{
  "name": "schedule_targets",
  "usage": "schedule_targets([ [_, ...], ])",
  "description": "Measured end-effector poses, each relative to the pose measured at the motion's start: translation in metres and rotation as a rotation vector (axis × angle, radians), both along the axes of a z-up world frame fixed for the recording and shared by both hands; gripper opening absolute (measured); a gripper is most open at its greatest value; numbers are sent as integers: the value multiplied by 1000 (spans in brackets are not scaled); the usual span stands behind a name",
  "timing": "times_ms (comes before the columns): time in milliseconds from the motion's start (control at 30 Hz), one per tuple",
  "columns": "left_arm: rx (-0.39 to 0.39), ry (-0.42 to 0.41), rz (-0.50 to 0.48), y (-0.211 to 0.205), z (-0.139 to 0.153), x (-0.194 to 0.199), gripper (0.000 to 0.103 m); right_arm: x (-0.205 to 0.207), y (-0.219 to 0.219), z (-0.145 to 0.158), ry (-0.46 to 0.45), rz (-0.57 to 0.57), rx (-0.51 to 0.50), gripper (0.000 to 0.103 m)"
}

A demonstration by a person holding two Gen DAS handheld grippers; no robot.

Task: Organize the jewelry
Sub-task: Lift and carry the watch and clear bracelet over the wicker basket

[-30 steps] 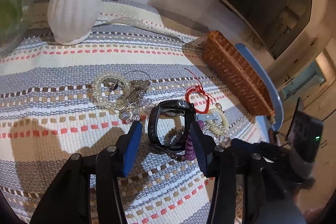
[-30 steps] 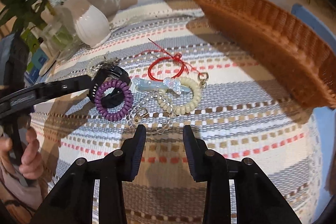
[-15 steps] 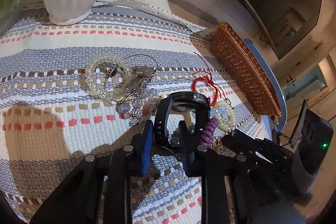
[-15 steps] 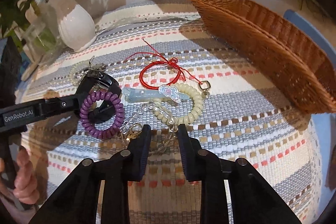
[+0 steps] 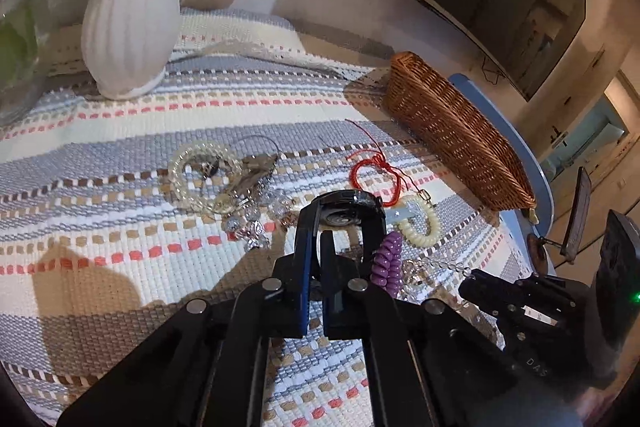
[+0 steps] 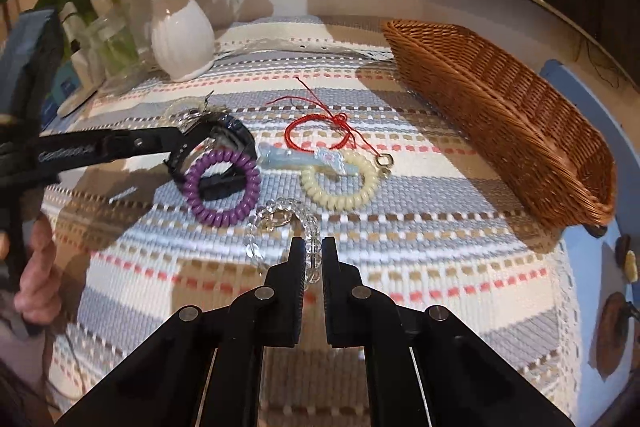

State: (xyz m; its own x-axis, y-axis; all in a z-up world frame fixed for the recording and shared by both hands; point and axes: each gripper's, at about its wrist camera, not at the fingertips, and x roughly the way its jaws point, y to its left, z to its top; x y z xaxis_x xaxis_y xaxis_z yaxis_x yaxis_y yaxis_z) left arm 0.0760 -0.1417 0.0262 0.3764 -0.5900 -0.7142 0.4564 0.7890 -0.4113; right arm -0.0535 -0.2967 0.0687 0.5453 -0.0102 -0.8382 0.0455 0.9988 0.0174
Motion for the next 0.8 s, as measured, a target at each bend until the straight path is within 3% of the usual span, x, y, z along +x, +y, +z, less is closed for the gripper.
schedule_targets([
  [133, 1, 53, 12, 0, -7, 6, 7, -7, -2, 0, 3, 2, 6, 8],
  [200, 4, 74, 9, 0, -10, 7, 25, -8, -4, -3, 14, 0, 19, 8],
  [300, 4, 93, 17, -1, -11, 9, 42, -2, -6, -8, 37, 5, 31, 8],
  [533, 88, 102, 43, -17, -11, 18, 40, 9, -7, -18, 70, 5, 80, 18],
  [600, 97, 115, 39, -21, -16, 20, 7, 14, -6, -19, 71, 1, 79, 20],
  [733, 112, 49, 51, -22, -14, 8, 7, 21, 5, -20, 54, 11, -4, 18],
  [767, 100, 38, 57, -19, -12, 3, 7, 21, 6, -20, 50, 18, -21, 7],
  [800, 90, 28, 61, -15, -9, -1, 7, 20, 8, -19, 48, 33, -34, 8],
])
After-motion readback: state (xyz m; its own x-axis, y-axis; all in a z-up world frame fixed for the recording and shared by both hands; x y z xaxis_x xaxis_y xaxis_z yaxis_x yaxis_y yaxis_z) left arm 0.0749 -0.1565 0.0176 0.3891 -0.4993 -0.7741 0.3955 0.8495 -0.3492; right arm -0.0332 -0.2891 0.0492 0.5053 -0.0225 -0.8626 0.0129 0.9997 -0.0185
